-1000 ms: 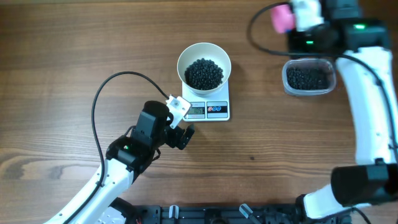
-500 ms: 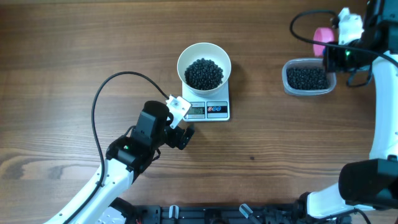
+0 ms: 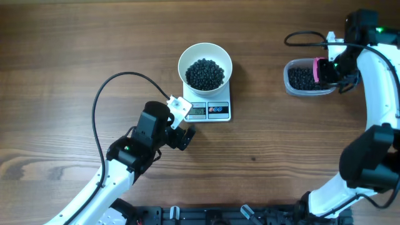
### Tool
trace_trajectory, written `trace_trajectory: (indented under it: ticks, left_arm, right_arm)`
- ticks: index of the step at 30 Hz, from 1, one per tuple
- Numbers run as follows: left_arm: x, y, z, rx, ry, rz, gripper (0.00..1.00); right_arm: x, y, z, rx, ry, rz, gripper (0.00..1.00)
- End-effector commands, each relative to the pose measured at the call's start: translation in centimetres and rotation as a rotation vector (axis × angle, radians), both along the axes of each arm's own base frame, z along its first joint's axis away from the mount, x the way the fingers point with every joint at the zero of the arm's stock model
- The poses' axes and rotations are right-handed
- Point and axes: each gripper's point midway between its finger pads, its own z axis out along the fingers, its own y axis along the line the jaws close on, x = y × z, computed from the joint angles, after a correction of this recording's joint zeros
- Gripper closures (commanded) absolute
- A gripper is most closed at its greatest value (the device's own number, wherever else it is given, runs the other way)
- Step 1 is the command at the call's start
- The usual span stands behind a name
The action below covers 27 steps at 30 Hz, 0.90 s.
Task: Scoop item into bowl and weigh 150g on scale
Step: 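Return the pink scoop to the tub and scoop more black beans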
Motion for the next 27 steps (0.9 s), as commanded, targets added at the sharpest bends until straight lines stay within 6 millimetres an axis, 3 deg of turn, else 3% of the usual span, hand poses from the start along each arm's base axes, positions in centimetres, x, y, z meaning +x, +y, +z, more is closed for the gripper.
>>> trace_trajectory:
  ticks: [1,5,9,14,20,27]
  left_arm:
    - [0.1,0.4,-0.1,0.008,-0.001,0.010,0.00]
    - [0.1,0.4,-0.1,0.008,-0.001,0.010,0.00]
    - [0.1,0.4,-0.1,0.008,-0.001,0.010,0.00]
    - [0.1,0.4,-0.1,0.008,-0.001,0.010,0.00]
    - [0.1,0.4,-0.1,0.008,-0.001,0.010,0.00]
    - [0.1,0.4,-0.1,0.008,-0.001,0.010,0.00]
  right_arm:
    - [-0.3,-2.0,-1.9,-0.107,0.074,-0.037,0.96]
    - [-0.3,-3.5,-2.4,-0.194,0.093,-0.100,0.96]
    - [0.2,-3.4,-2.4,-0.180,0.072,-0.098,0.96]
    - [0.6,-0.6,-3.3,-0.020,0.060,-0.036,0.96]
    - [-2.0,0.9,-6.1,0.016,0.167,-0.014,0.96]
    - [-1.9,4.3,-6.4,0.111,0.165,0.065,0.96]
